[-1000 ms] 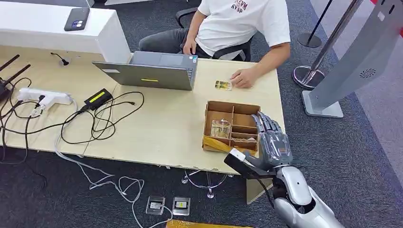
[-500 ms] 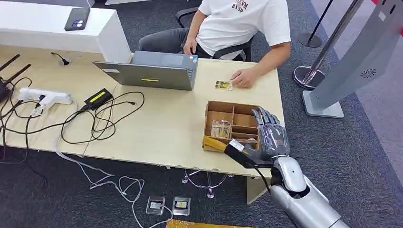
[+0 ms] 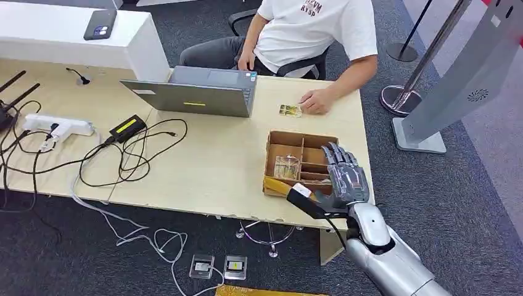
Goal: Pass the card to the sensor for recognition and then transmit it.
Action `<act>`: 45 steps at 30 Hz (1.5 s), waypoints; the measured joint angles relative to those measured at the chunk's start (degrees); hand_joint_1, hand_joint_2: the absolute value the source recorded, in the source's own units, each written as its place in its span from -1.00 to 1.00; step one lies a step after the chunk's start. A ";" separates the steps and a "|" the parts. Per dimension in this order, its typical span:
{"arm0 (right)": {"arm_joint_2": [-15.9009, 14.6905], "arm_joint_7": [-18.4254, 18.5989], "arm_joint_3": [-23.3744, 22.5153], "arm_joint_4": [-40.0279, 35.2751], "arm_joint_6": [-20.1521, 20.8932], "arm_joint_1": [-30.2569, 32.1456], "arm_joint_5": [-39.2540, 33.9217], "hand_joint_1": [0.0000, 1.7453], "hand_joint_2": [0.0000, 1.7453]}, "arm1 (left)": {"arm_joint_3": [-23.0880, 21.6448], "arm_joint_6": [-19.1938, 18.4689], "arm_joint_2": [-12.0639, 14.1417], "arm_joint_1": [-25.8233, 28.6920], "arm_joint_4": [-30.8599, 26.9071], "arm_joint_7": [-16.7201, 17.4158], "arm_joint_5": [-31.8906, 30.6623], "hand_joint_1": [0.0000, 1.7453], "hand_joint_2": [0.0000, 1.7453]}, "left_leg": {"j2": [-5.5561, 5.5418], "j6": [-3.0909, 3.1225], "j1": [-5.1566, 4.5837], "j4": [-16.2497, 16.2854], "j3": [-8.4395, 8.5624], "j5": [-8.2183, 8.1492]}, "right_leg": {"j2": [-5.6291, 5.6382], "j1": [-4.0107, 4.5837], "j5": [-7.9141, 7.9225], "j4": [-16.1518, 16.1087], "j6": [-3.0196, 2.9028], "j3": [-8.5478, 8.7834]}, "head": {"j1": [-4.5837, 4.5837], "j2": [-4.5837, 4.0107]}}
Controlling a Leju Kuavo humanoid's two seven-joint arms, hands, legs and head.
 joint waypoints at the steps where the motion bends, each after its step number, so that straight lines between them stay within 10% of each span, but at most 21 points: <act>1: 0.11 -0.13 0.02 0.30 0.00 -0.10 -0.11 -1.00 1.00 | 0.00 0.00 0.00 0.00 0.00 0.00 0.04 -1.00 -1.00 | 0.00 0.00 0.00 0.00 0.00 0.00 | 0.00 0.00 0.00 0.00 0.00 0.00 | -0.02 0.00; 6: 0.31 -0.48 0.35 1.15 0.00 -0.28 -0.42 -1.00 1.00 | 0.00 0.00 0.00 0.00 0.00 0.00 0.26 -1.00 -1.00 | 0.00 0.00 0.00 0.00 -0.01 0.00 | 0.00 0.00 0.00 0.00 0.00 0.00 | -0.02 0.00; 7: 0.37 -0.63 0.44 1.33 0.04 -0.38 -0.44 -0.70 1.00 | 0.00 0.00 0.00 0.00 0.00 -0.02 0.46 -1.00 -1.00 | 0.00 0.00 0.00 0.00 -0.01 0.00 | 0.01 0.00 0.00 0.00 0.00 0.00 | 0.00 0.00; 8: 0.61 -1.05 0.52 1.57 0.11 -0.51 -0.59 0.76 1.00 | 0.00 0.02 0.00 0.00 0.00 0.00 0.72 -1.00 -1.00 | 0.00 0.00 0.00 0.00 0.00 0.00 | 0.02 0.00 0.00 0.00 0.00 0.00 | 0.00 0.00; 10: 1.25 -1.73 0.70 2.25 0.18 -0.86 -0.81 1.00 1.00 | 0.00 0.13 0.00 -0.01 0.00 0.00 1.16 -1.00 -1.00 | 0.01 0.00 0.00 0.00 0.01 0.00 | 0.05 0.00 0.00 0.00 0.00 0.00 | -0.02 0.00; 45: 3.04 -1.29 1.84 7.50 -2.54 -2.06 -3.91 1.00 1.00 | 0.00 0.22 0.00 0.00 0.00 -0.52 0.37 -1.00 -1.00 | 0.01 0.00 0.00 0.00 0.03 0.00 | 0.03 0.00 0.00 -0.01 0.00 0.00 | -0.02 0.00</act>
